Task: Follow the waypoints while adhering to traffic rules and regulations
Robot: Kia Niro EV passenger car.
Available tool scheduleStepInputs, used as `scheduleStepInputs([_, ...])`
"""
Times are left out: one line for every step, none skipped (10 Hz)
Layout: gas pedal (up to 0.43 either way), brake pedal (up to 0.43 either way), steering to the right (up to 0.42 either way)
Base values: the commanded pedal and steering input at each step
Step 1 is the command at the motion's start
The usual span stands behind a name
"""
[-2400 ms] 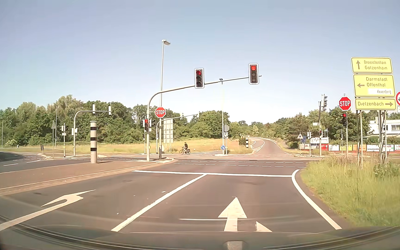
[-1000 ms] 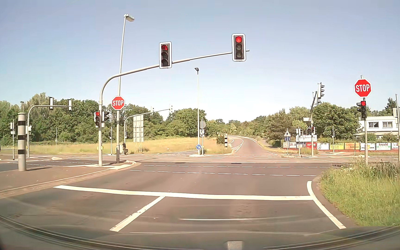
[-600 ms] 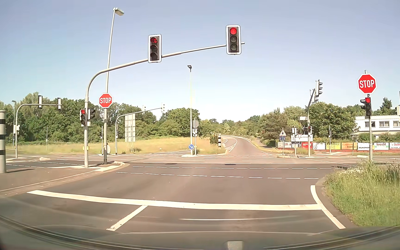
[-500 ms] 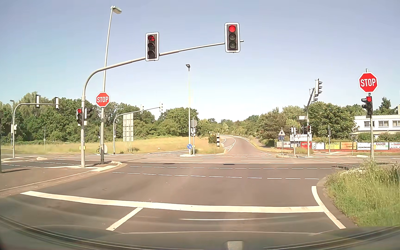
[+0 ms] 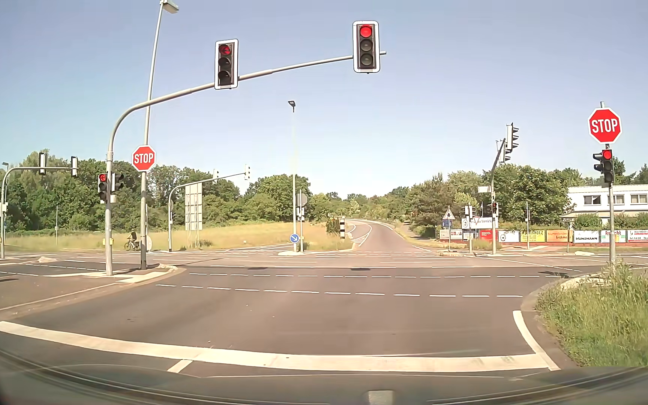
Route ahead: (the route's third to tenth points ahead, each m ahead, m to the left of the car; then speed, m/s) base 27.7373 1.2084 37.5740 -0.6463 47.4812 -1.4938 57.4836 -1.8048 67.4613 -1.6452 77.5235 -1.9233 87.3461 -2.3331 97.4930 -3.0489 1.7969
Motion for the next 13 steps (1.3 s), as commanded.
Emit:
scheduleStepInputs([0.000,0.226,0.095])
scheduleStepInputs([0.000,0.226,0.095])
scheduleStepInputs([0.000,0.226,0.094])
scheduleStepInputs([0.000,0.220,0.089])
scheduleStepInputs([0.000,0.213,0.077])
scheduleStepInputs([0.000,0.213,0.067])
scheduleStepInputs([0.000,0.207,0.060])
scheduleStepInputs([0.000,0.207,0.051])
scheduleStepInputs([0.000,0.213,0.045])
scheduleStepInputs([0.000,0.207,0.037])
scheduleStepInputs([0.000,0.207,0.028])
scheduleStepInputs([0.000,0.213,0.021])
scheduleStepInputs([0.000,0.213,0.014])
